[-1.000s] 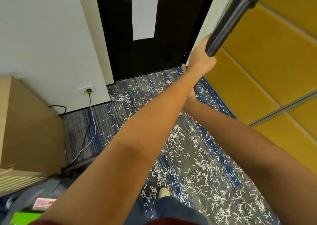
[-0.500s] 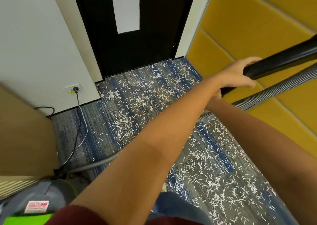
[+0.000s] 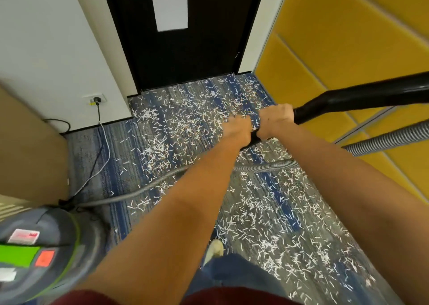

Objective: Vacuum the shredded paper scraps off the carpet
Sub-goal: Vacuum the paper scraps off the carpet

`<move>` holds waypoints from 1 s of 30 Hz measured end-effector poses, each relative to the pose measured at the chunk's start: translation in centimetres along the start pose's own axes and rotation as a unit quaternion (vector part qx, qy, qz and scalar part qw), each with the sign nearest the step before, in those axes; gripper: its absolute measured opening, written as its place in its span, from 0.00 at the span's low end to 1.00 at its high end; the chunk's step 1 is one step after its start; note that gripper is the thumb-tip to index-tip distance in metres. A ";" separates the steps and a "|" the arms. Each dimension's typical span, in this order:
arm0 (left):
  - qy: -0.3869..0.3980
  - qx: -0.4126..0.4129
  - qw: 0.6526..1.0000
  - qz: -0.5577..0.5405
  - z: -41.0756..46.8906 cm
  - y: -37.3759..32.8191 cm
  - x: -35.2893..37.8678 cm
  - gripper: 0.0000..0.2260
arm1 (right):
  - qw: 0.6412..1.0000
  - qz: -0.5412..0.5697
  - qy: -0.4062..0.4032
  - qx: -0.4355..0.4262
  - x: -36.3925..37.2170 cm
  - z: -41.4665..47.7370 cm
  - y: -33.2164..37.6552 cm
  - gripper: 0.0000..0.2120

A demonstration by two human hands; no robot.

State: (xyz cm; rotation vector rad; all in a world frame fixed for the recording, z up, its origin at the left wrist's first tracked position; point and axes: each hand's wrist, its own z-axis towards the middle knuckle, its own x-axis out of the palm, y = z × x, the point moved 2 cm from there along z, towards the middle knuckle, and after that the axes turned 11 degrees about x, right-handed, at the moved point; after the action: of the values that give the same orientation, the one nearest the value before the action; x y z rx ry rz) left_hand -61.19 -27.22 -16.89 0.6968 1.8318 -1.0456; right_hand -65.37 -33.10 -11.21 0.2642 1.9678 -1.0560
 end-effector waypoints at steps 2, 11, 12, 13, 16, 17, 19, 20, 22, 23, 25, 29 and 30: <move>0.033 -0.018 0.999 -0.033 -0.3 -1.5 2.4 0.29 | 1.000 -0.008 -0.004 0.008 1.6 -0.3 -1.8 0.11; 0.037 -0.027 0.988 -0.145 0.1 -5.2 8.0 0.28 | 0.999 0.033 0.017 -0.037 4.7 -2.2 -5.1 0.09; 0.035 -0.023 0.987 -0.155 0.0 -5.0 8.4 0.24 | 0.998 0.027 0.017 -0.048 5.5 -2.4 -4.7 0.08; 0.040 -0.017 0.987 -0.156 -0.2 -4.8 8.8 0.21 | 0.998 0.019 0.021 -0.062 6.4 -2.7 -4.0 0.08; 0.075 -0.007 0.991 -0.114 -1.4 -3.5 10.9 0.24 | 0.993 0.008 0.059 -0.106 9.0 -3.2 -1.8 0.09; 0.087 -0.004 0.992 -0.095 -1.8 -3.0 11.6 0.26 | 0.990 0.010 0.074 -0.118 9.7 -3.2 -1.2 0.09; 0.104 -0.003 0.992 -0.070 -2.3 -1.9 13.1 0.26 | 0.986 0.020 0.101 -0.132 11.3 -3.0 0.2 0.09; 0.111 -0.008 0.991 -0.070 -2.5 -1.3 13.7 0.25 | 0.984 0.025 0.109 -0.138 12.0 -2.9 0.9 0.09; 0.119 -0.021 0.990 -0.075 -2.6 -0.1 14.6 0.26 | 0.982 0.035 0.109 -0.151 13.2 -2.6 2.2 0.10; 0.123 -0.026 0.989 -0.076 -2.6 0.6 15.0 0.27 | 0.981 0.036 0.101 -0.159 13.7 -2.6 2.8 0.11; 0.123 -0.030 0.988 -0.083 -2.3 1.9 15.7 0.29 | 0.980 0.028 0.083 -0.177 14.0 -2.7 3.4 0.12; 0.113 -0.032 0.985 -0.127 -1.7 4.1 16.7 0.27 | 0.976 0.031 0.065 -0.206 13.8 -3.4 5.1 0.14; 0.113 -0.028 0.986 -0.123 -1.6 4.3 16.9 0.26 | 0.975 0.049 0.077 -0.204 14.1 -3.6 5.8 0.14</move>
State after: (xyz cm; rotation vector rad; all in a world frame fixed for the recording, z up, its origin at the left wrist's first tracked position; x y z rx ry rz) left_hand -66.06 -23.01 -33.22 0.5847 2.1776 -1.1029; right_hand -72.91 -29.55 -24.49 0.2175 2.2341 -0.5619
